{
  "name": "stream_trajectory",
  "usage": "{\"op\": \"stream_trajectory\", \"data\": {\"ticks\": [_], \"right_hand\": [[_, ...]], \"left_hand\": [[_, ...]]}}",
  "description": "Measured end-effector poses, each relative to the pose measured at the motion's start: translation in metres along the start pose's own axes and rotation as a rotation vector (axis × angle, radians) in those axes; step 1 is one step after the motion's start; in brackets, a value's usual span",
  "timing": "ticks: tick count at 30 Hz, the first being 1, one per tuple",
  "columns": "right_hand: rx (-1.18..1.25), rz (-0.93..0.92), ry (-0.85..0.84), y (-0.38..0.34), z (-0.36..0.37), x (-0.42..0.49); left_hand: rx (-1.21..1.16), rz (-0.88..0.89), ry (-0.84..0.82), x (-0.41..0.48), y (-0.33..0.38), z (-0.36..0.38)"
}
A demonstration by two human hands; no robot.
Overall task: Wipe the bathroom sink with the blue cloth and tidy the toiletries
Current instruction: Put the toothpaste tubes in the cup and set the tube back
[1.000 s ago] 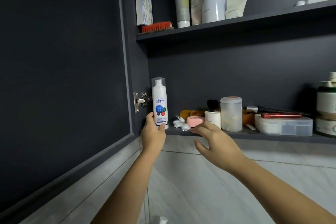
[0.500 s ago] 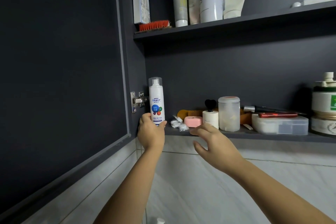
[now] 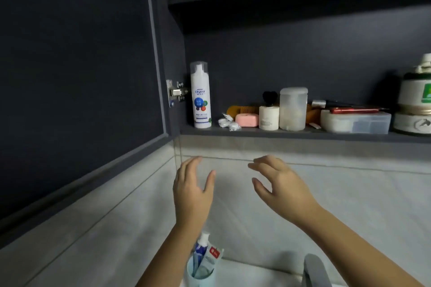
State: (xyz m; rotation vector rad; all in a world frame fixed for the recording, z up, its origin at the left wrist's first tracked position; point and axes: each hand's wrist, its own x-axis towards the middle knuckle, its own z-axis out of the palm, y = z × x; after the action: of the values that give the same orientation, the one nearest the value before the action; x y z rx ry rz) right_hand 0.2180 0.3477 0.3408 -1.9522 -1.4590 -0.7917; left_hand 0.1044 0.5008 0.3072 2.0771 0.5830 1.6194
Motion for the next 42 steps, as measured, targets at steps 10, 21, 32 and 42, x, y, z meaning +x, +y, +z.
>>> {"op": "stream_trajectory", "data": {"ticks": [10, 21, 32, 42], "right_hand": [[-0.003, 0.245, -0.202, -0.018, 0.055, -0.176], [-0.190, 0.648, -0.342, -0.027, 0.010, -0.326], [-0.256, 0.842, -0.253, 0.039, -0.054, -0.387], [-0.139, 0.912, -0.118, 0.171, -0.058, -0.358]], "left_hand": [[0.286, 0.047, -0.383, -0.194, -0.087, -0.044], [0.080, 0.019, -0.767, -0.277, -0.050, -0.024], [-0.194, 0.181, -0.853, -0.321, 0.039, 0.045], [-0.017, -0.189, -0.972, -0.339, 0.094, 0.219]]}}
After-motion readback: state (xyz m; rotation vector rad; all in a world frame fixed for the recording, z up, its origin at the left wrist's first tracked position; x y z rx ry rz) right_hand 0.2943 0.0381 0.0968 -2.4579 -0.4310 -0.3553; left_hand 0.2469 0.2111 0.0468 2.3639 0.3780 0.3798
